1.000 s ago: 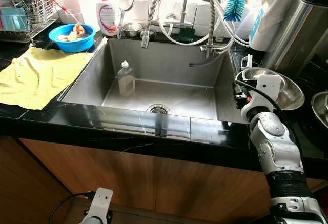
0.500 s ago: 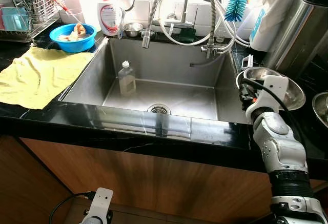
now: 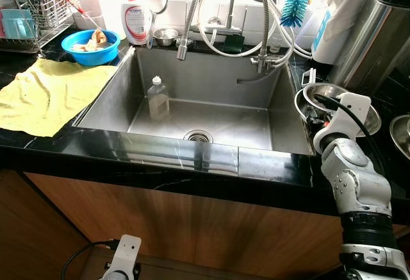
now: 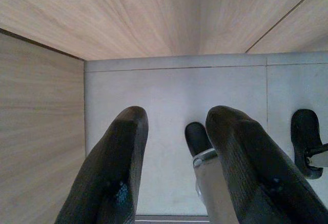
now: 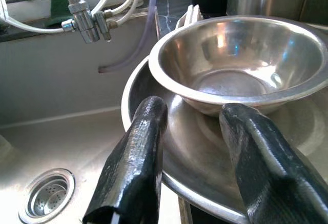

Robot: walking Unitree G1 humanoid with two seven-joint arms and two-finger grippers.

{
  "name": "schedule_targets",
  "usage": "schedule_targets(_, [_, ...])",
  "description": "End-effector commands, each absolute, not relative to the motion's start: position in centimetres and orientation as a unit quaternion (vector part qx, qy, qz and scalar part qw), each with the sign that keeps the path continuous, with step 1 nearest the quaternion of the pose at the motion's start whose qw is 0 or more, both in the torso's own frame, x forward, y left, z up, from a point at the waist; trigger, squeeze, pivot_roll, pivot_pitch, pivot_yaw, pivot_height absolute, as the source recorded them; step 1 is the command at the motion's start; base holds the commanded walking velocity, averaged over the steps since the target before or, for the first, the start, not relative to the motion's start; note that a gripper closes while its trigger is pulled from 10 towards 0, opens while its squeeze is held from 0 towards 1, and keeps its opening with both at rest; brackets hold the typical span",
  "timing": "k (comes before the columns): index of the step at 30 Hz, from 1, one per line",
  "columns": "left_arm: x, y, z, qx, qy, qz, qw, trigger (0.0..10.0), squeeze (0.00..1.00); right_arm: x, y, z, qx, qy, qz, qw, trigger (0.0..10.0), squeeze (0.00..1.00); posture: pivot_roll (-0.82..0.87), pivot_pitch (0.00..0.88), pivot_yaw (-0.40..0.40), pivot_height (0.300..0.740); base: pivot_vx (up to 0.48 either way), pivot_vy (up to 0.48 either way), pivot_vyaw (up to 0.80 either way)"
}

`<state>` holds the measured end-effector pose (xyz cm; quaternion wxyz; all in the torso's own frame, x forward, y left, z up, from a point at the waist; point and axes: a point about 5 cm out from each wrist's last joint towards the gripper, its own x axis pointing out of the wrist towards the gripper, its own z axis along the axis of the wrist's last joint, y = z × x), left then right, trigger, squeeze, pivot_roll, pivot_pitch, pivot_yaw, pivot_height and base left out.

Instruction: Kitchen organization

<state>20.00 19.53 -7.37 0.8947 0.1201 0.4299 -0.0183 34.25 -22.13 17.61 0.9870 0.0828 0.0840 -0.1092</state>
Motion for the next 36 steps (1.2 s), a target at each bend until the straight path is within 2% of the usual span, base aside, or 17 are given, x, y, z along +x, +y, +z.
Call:
schedule_targets(1, [19.7, 19.7, -7.5, 0.122, 0.439, -0.018, 0.89, 10.0, 0.0, 34.3, -22.3, 18.7, 0.093, 0.071, -0.116, 0.986, 10.0, 0.0, -0.13, 0.0, -0.045, 0.74, 0.0, 0.0, 0.0])
schedule_targets(7, [19.7, 19.8, -7.5, 0.121, 0.439, -0.017, 0.89, 10.0, 0.0, 34.0, -22.3, 19.3, 0.103, 0.065, -0.13, 0.984, 10.0, 0.0, -0.13, 0.0, -0.047, 0.74, 0.0, 0.0, 0.0])
schedule_targets(15, [19.7, 19.8, -7.5, 0.122, 0.439, -0.017, 0.89, 10.0, 0.0, 33.8, -22.9, 21.9, 0.163, -0.019, -0.183, 0.969, 10.0, 0.0, -0.13, 0.0, -0.045, 0.74, 0.0, 0.0, 0.0])
schedule_targets(20, [19.7, 19.8, -7.5, 0.123, 0.439, -0.019, 0.89, 10.0, 0.0, 34.2, -24.3, 21.2, 0.195, 0.0, -0.223, 0.955, 10.0, 0.0, -0.13, 0.0, -0.043, 0.74, 0.0, 0.0, 0.0])
schedule_targets(32, [19.7, 19.8, -7.5, 0.123, 0.439, -0.019, 0.89, 10.0, 0.0, 35.5, -24.8, 20.3, 0.257, 0.026, -0.236, 0.937, 10.0, 0.0, -0.13, 0.0, -0.042, 0.74, 0.0, 0.0, 0.0])
schedule_targets(33, [19.7, 19.7, -7.5, 0.123, 0.439, -0.02, 0.89, 10.0, 0.0, 35.8, -24.9, 20.1, 0.265, 0.029, -0.235, 0.935, 10.0, 0.09, -0.13, 0.0, -0.043, 0.74, 0.0, 0.0, 0.0])
schedule_targets(34, [19.7, 19.7, -7.5, 0.123, 0.439, -0.02, 0.89, 10.0, 0.0, 35.8, -24.9, 20.1, 0.268, 0.03, -0.235, 0.934, 10.0, 0.23, -0.13, 0.0, -0.043, 0.74, 0.0, 0.0, 0.0])
schedule_targets(35, [19.7, 19.7, -7.5, 0.123, 0.439, -0.02, 0.89, 10.0, 0.0, 35.9, -24.9, 20.1, 0.271, 0.031, -0.233, 0.934, 10.0, 0.6, -0.12, 0.0, -0.044, 0.74, 0.0, 0.0, 0.0])
schedule_targets(36, [19.7, 19.7, -7.5, 0.123, 0.439, -0.02, 0.89, 10.0, 0.0, 36.0, -24.9, 20.1, 0.272, 0.031, -0.231, 0.934, 10.0, 0.6, -0.12, 0.0, -0.044, 0.74, 0.0, 0.0, 0.0])
